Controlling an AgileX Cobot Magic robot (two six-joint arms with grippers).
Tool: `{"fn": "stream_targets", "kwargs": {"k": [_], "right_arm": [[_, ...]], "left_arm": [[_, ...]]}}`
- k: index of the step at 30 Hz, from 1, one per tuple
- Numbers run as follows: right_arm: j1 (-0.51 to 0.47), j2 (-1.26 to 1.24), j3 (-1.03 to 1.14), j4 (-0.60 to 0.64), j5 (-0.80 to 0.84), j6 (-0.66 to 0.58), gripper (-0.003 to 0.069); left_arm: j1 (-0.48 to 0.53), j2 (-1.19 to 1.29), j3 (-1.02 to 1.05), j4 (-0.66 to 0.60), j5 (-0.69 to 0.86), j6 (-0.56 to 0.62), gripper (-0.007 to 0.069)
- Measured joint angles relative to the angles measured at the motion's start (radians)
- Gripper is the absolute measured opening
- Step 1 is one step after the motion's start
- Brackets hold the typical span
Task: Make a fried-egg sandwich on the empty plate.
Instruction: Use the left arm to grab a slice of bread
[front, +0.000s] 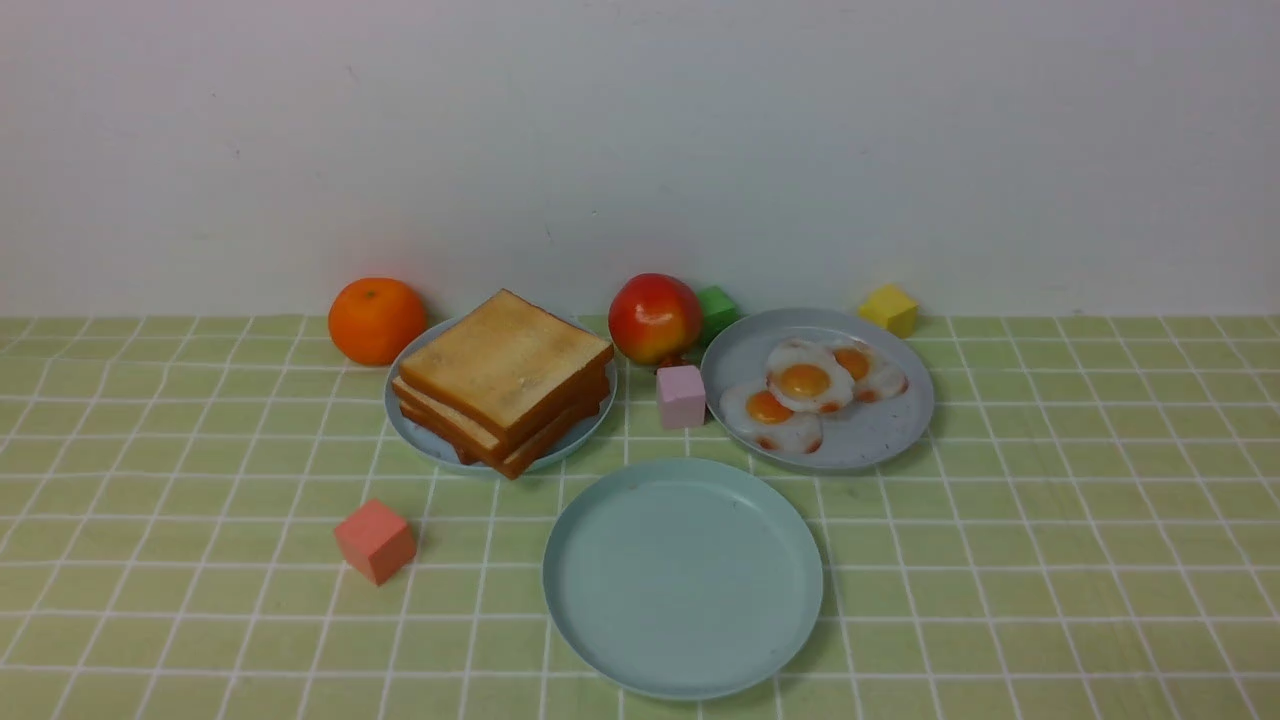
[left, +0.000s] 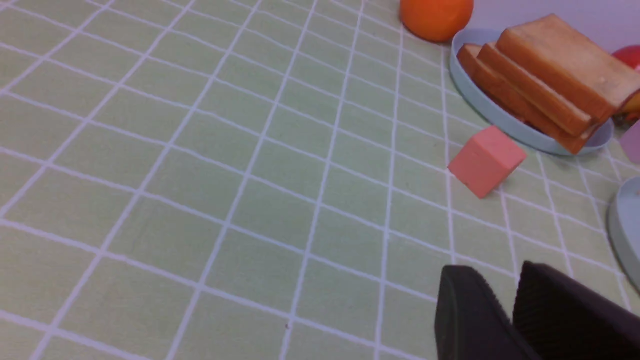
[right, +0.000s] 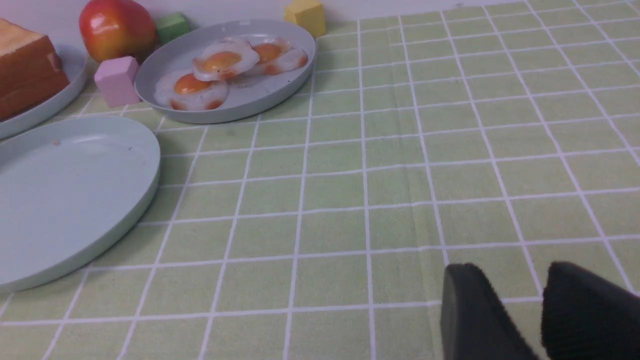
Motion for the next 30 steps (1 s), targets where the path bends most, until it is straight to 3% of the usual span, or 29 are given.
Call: {"fn": "stream_targets", "kwargs": {"k": [6, 7, 11, 15, 18, 19, 22, 27, 30], "right_arm": [[0.0, 0.0, 0.0, 0.0, 0.0, 0.0, 0.0238], [0.0, 0.0, 0.0, 0.0, 0.0, 0.0, 0.0238], [0.0, 0.0, 0.0, 0.0, 0.0, 0.0, 0.0238], [0.0, 0.0, 0.0, 0.0, 0.0, 0.0, 0.0238], [0.0, 0.0, 0.0, 0.0, 0.0, 0.0, 0.0238], [0.0, 0.0, 0.0, 0.0, 0.0, 0.0, 0.0238], [0.0, 0.0, 0.0, 0.0, 0.0, 0.0, 0.0239], [0.0, 0.0, 0.0, -0.011, 0.0, 0.0, 0.0239], [0.0, 0.0, 0.0, -0.032, 0.0, 0.0, 0.0239]], "left_arm": [[0.0, 0.0, 0.0, -0.054, -0.022, 0.0, 0.0165], [0.0, 0.0, 0.0, -0.189, -0.061, 0.0, 0.0165], [0.0, 0.0, 0.0, -0.433, -0.178, 0.0, 0.0165], [0.0, 0.0, 0.0, -0.555, -0.288, 0.028, 0.0165], [0.0, 0.0, -0.017, -0.557, -0.272, 0.093, 0.0165], [0.0, 0.0, -0.057, -0.541, -0.235, 0.174, 0.0164], [0.0, 0.03, -0.108, -0.53, -0.19, 0.27, 0.0147], [-0.02, 0.27, -0.279, -0.496, -0.04, 0.486, 0.0048], [-0.062, 0.368, -0.359, -0.462, 0.035, 0.538, 0.0019]]}}
